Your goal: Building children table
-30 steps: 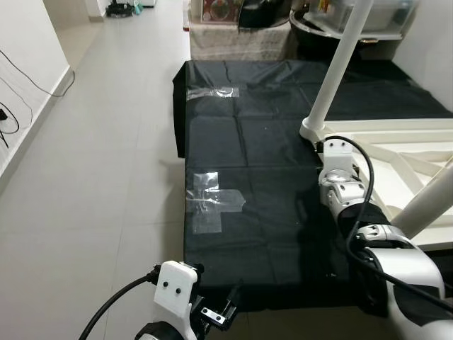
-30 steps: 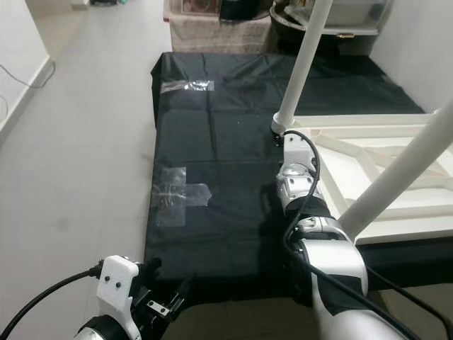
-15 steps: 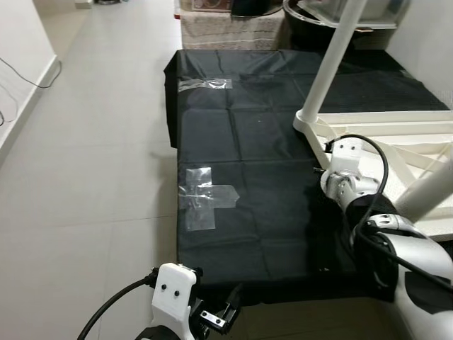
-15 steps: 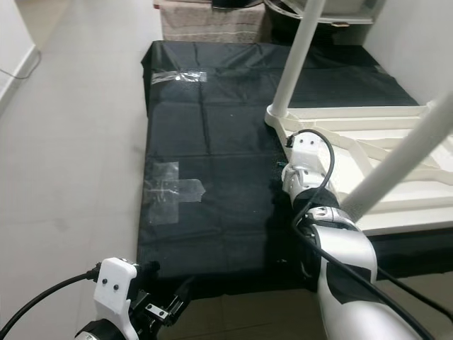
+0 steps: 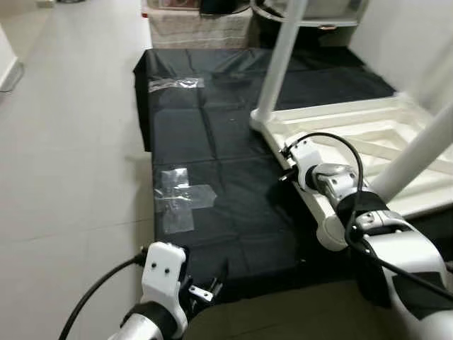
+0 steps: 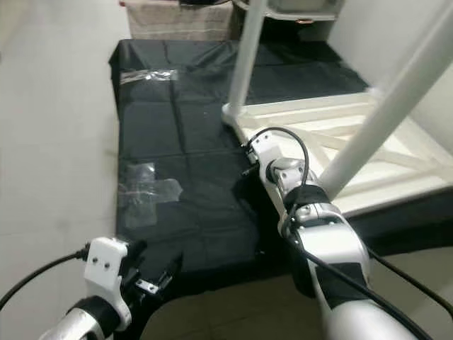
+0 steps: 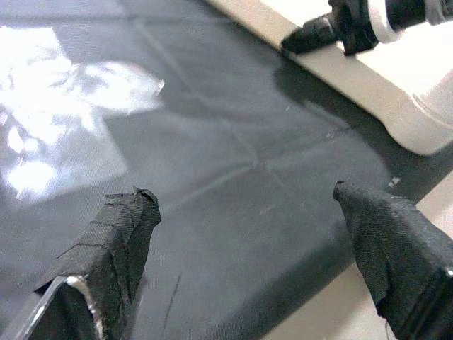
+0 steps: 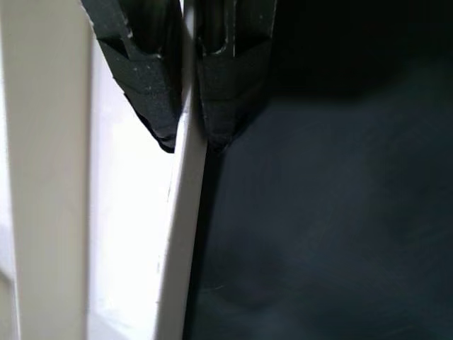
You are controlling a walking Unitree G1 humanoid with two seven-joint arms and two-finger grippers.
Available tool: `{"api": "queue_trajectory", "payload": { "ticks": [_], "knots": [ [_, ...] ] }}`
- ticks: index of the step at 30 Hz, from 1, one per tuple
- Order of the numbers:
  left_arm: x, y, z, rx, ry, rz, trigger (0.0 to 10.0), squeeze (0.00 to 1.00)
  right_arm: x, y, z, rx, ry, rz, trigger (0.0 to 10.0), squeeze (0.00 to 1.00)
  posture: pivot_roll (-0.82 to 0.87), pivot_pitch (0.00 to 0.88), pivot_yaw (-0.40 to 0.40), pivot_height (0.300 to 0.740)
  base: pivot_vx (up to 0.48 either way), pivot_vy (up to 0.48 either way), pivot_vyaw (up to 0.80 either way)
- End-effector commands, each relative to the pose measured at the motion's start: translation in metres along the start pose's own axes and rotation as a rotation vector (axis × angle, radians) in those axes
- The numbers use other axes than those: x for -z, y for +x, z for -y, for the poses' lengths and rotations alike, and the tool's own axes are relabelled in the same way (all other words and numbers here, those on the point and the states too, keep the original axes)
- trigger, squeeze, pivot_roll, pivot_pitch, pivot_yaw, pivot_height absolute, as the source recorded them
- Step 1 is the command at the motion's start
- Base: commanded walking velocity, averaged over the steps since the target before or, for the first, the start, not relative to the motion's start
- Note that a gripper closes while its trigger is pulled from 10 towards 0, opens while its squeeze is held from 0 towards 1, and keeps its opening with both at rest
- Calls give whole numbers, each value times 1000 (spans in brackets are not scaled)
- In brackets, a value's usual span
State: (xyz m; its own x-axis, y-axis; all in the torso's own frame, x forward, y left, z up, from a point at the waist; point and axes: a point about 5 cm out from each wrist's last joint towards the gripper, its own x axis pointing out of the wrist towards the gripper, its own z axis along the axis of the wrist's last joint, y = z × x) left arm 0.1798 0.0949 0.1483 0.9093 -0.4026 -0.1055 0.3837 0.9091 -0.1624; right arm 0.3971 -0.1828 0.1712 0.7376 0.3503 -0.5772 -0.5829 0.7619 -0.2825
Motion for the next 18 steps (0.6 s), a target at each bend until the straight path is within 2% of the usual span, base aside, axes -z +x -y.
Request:
{"api": "queue_trajectory", "payload": {
  "ticks": [1,2,4,5,8,12,13,14,15,16,18],
  "knots": [
    [6,1,-2,-17,-3,-21,10000,0,20,17,-51,-406,-103,-44,0,0,96,140,-76,740,0,0,0],
    [6,1,-2,-17,-3,-21,10000,0,20,17,-51,-406,-103,-44,0,0,96,140,-76,740,0,0,0],
    [5,4,-4,-17,7,-14,10000,0,32,11,-57,-543,-183,-59,0,0,94,120,-71,740,0,0,0],
    [5,4,-4,-17,7,-14,10000,0,32,11,-57,-543,-183,-59,0,0,94,120,-71,740,0,0,0],
    [4,9,-7,-15,24,3,10000,0,38,-6,-62,-736,-298,-4,0,0,97,86,-70,740,0,0,0],
    [3,11,-9,-15,29,7,10000,0,41,-13,-59,-809,-368,-18,0,0,100,82,-71,740,0,0,0],
    [2,12,-10,-14,32,7,10000,0,42,-16,-57,-844,-405,-28,0,0,99,81,-71,740,0,0,0],
    [2,12,-10,-12,33,7,10000,0,47,-21,-52,-884,-506,-87,0,0,99,79,-72,740,0,0,0],
    [2,12,-10,-12,33,7,10000,0,47,-21,-52,-884,-506,-87,0,0,99,79,-72,740,0,0,0],
    [3,13,-10,-11,31,7,10000,0,49,-21,-49,-861,-554,-119,0,0,99,78,-74,740,0,0,0],
    [3,13,-9,-10,30,8,10000,0,50,-20,-47,-842,-583,-139,0,0,98,78,-75,740,0,0,0]
  ]
}}
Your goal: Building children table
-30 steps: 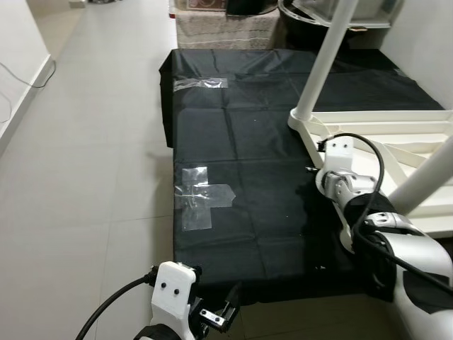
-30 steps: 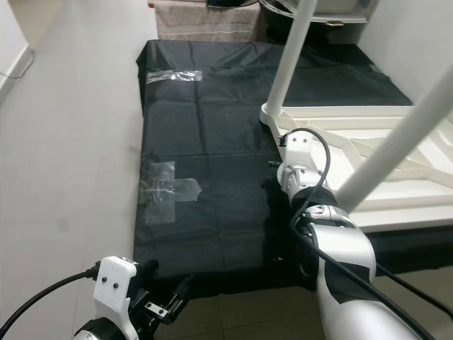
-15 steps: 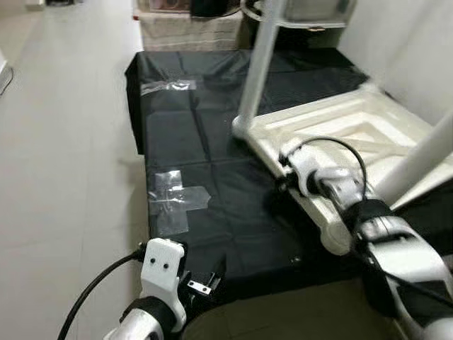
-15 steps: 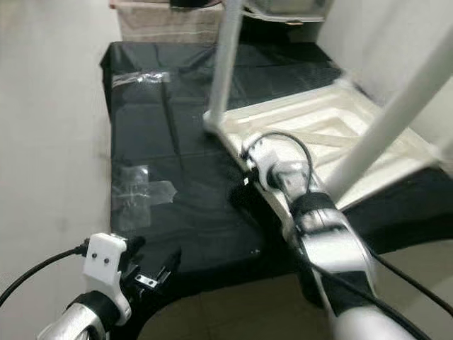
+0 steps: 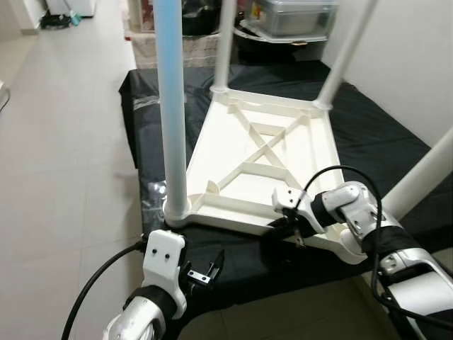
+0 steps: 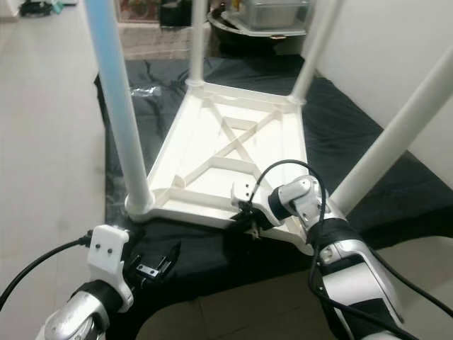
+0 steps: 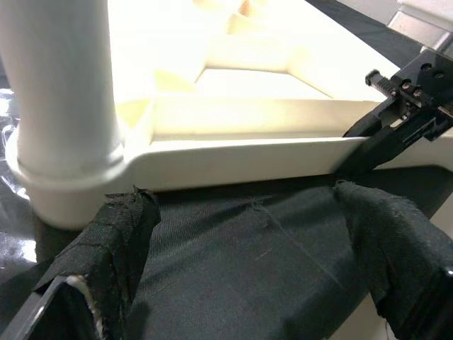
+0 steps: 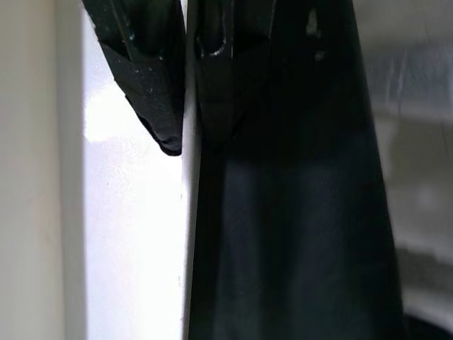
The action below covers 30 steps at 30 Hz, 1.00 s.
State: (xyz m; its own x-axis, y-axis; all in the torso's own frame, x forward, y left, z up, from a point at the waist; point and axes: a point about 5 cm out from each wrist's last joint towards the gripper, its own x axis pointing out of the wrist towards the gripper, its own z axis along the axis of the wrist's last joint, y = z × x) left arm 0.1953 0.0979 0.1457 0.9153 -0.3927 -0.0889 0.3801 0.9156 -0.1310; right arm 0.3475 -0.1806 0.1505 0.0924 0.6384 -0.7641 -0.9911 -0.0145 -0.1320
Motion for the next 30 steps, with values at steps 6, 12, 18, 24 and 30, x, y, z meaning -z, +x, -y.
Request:
{"api": "queue_trajectory", "payload": {
  "ticks": [6,12,18,24,30],
  "knots": [
    [8,0,11,32,-5,-20,10000,0,7,7,-4,-82,-114,-169,0,0,106,68,-80,740,0,0,0],
    [13,-2,14,52,1,-34,10000,0,7,-5,-3,-128,-198,-253,0,0,108,67,-83,740,0,0,0],
    [15,-2,12,44,6,-40,10000,0,35,-31,-16,-256,-215,-402,0,0,102,70,-87,740,0,0,0],
    [16,-2,11,43,8,-41,10000,0,53,-38,-26,-275,-228,-452,0,0,91,71,-78,740,0,0,0],
    [18,-1,16,66,12,-46,10000,0,28,-18,-16,-197,-367,-335,0,0,102,72,-75,740,0,0,0]
  ]
}}
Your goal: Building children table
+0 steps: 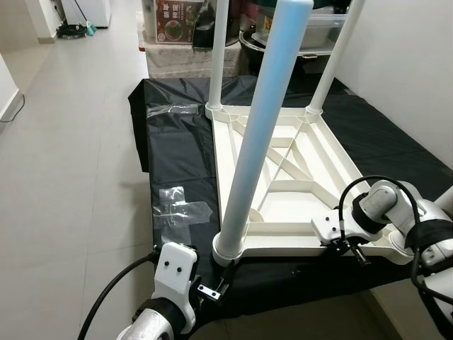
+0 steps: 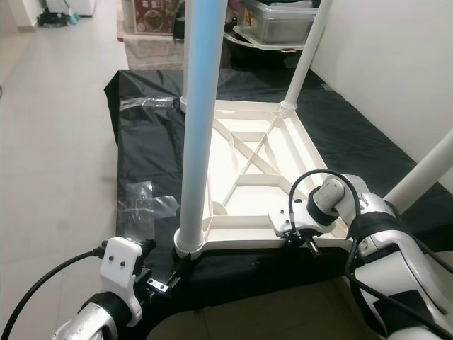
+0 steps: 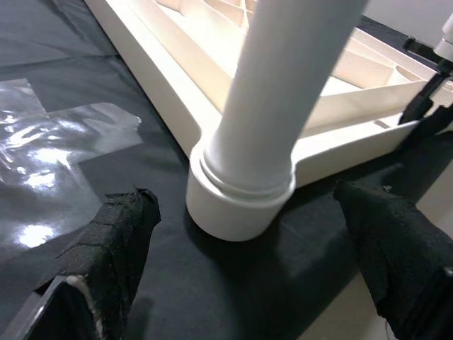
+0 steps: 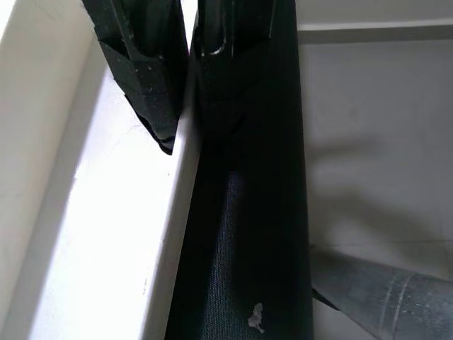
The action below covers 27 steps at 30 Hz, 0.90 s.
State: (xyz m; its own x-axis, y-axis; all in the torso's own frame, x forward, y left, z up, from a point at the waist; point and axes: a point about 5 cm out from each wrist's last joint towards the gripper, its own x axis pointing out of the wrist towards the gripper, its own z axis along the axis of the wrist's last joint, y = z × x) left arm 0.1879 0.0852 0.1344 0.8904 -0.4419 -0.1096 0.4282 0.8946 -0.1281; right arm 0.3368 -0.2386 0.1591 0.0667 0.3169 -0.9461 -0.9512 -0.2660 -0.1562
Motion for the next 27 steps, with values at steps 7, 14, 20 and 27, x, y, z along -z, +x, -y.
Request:
{"api": "queue_trajectory", "payload": {
  "ticks": [7,14,20,27],
  "knots": [
    [5,-2,2,14,10,-21,10000,0,-40,26,10,-53,-244,81,0,0,110,70,-79,740,0,0,0],
    [8,-4,0,3,12,-30,10000,0,-44,26,6,-134,-389,21,0,0,99,76,-85,740,0,0,0],
    [9,-4,0,1,7,-31,10000,0,-46,28,9,-67,-377,63,0,0,98,77,-79,740,0,0,0],
    [9,-4,0,-3,8,-34,10000,0,-76,28,33,99,-396,152,0,0,106,76,-83,740,0,0,0]
  ]
}}
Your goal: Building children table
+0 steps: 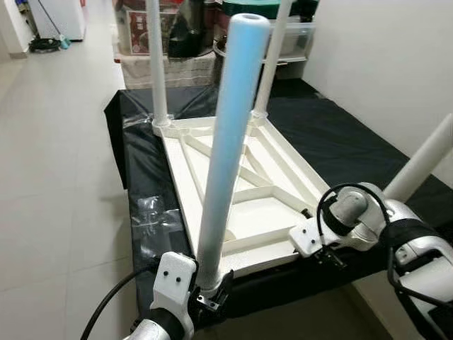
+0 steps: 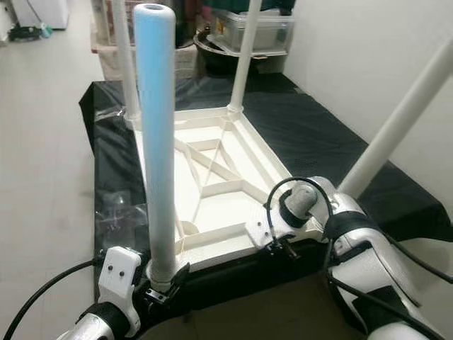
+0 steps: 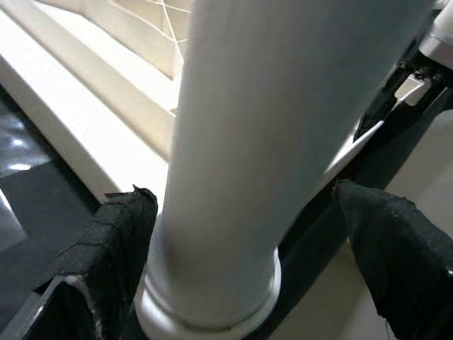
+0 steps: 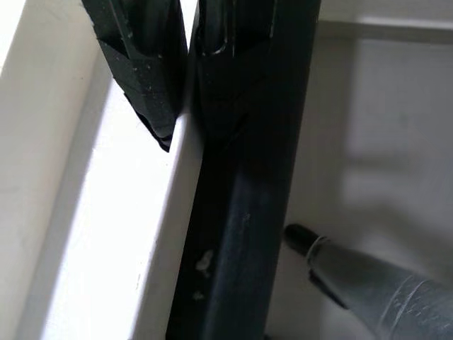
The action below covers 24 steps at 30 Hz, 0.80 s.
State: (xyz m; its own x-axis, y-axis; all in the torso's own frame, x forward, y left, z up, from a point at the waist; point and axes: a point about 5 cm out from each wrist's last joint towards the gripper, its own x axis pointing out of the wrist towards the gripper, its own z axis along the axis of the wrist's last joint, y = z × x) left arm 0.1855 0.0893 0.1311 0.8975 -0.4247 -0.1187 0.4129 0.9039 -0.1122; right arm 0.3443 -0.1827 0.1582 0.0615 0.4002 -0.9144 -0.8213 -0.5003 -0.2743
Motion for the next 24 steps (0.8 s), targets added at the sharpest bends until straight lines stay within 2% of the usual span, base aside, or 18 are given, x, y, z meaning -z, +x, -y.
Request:
{"api": "queue_trajectory", "payload": {
  "ticks": [1,2,3,6,7,8,14,15,16,19,20,22,24],
  "knots": [
    [6,-1,3,17,-6,-27,10000,0,-23,11,18,69,-106,61,0,0,106,76,-83,740,0,0,0],
    [6,-1,3,16,-6,-27,10000,0,-24,10,20,73,-115,57,588,0,106,76,-83,740,0,0,0],
    [6,-1,3,15,-6,-27,10000,0,-24,10,22,76,-113,46,10000,0,104,74,-85,740,0,0,0],
    [6,-1,3,14,-6,-27,10000,0,-23,9,23,69,-105,38,10000,0,102,73,-85,740,0,0,0],
    [7,0,3,14,-6,-27,10000,0,-25,8,25,85,-100,50,10000,400,101,72,-84,740,0,0,0],
    [7,0,3,13,-7,-28,10000,0,-27,8,28,107,-87,66,10000,1000,102,72,-86,740,0,0,0],
    [8,1,3,13,-6,-29,10000,0,-29,3,28,109,-70,125,10000,1000,103,68,-88,740,0,0,0],
    [8,1,3,11,-6,-29,10000,0,-28,-1,29,127,-61,131,10000,0,103,66,-87,740,0,0,0],
    [8,1,3,11,-6,-29,10000,0,-28,-1,29,127,-61,131,10000,0,103,66,-87,740,0,0,0],
    [6,0,0,-10,4,-18,10000,0,-23,-21,29,131,-31,154,10000,0,103,66,-87,740,0,0,0],
    [6,0,0,-10,4,-18,10000,0,-23,-21,29,131,-31,154,10000,0,103,66,-87,740,0,0,0],
    [4,-2,-3,-36,11,-1,10000,0,-21,-37,29,124,-17,171,10000,0,101,63,-83,740,0,0,0],
    [3,-3,-3,-44,9,8,10000,0,-21,-42,29,125,-12,179,10000,0,101,63,-83,740,0,0,0]
  ]
}}
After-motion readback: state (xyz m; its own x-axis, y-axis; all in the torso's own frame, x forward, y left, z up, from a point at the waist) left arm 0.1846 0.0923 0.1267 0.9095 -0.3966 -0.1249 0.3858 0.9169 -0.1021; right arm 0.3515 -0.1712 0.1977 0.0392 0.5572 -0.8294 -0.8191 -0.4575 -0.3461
